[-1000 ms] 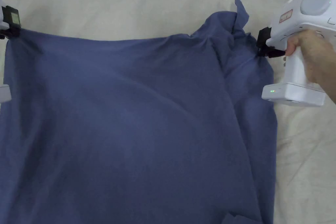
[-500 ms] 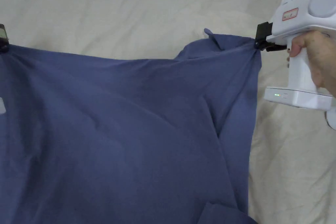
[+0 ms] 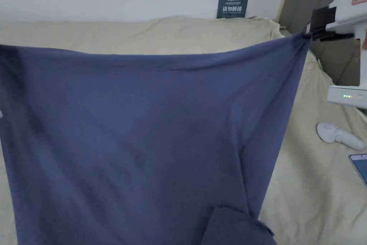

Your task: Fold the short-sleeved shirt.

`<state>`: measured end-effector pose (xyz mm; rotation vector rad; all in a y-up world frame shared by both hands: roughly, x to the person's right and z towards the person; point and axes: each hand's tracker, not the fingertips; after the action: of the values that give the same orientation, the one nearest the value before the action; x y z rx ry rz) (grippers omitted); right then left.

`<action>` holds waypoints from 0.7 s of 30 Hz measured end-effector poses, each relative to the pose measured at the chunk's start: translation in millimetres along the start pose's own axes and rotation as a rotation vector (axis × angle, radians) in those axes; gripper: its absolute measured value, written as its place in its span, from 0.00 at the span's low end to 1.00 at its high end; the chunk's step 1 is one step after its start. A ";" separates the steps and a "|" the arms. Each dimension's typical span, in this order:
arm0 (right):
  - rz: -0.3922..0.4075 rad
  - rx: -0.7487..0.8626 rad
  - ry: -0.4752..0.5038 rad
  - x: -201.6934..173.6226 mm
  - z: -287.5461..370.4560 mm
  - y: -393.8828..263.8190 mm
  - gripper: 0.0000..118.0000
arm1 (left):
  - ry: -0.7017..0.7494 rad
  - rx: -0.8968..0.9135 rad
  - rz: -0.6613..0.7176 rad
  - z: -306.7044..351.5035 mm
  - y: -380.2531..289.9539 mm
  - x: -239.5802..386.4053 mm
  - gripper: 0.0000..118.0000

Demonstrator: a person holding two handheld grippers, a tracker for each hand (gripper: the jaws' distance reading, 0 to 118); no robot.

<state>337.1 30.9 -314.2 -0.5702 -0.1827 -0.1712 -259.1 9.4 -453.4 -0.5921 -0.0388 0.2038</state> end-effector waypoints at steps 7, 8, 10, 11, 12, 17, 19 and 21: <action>0.013 0.199 0.024 -10.6 92.2 32.5 0.01 | -0.040 0.186 0.023 74.6 37.2 1.9 0.00; 0.027 0.227 0.023 -13.5 104.0 38.8 0.01 | -0.042 0.205 0.024 83.7 43.7 3.0 0.00; 0.060 0.272 0.001 -19.3 123.1 50.6 0.01 | -0.035 0.252 0.018 98.0 55.6 7.0 0.00; 0.074 0.289 -0.009 -22.4 132.2 57.1 0.01 | -0.034 0.285 0.009 105.8 62.7 8.9 0.00; 0.074 0.298 -0.015 -24.9 138.7 61.9 0.01 | -0.035 0.296 0.005 110.9 68.0 10.3 0.00; 0.095 0.405 -0.063 -36.7 161.1 90.4 0.01 | -0.051 0.336 -0.022 122.0 101.9 17.9 0.00; 0.071 0.412 -0.072 -40.0 162.8 104.0 0.01 | -0.053 0.349 -0.025 120.0 114.8 23.1 0.00; 0.058 0.430 -0.081 -45.2 162.4 115.1 0.01 | -0.042 0.361 -0.040 114.8 126.4 30.5 0.00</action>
<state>297.4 220.4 -249.6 -0.1542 -0.2729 -0.0491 -262.8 181.2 -429.4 -0.2268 -0.0532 0.1788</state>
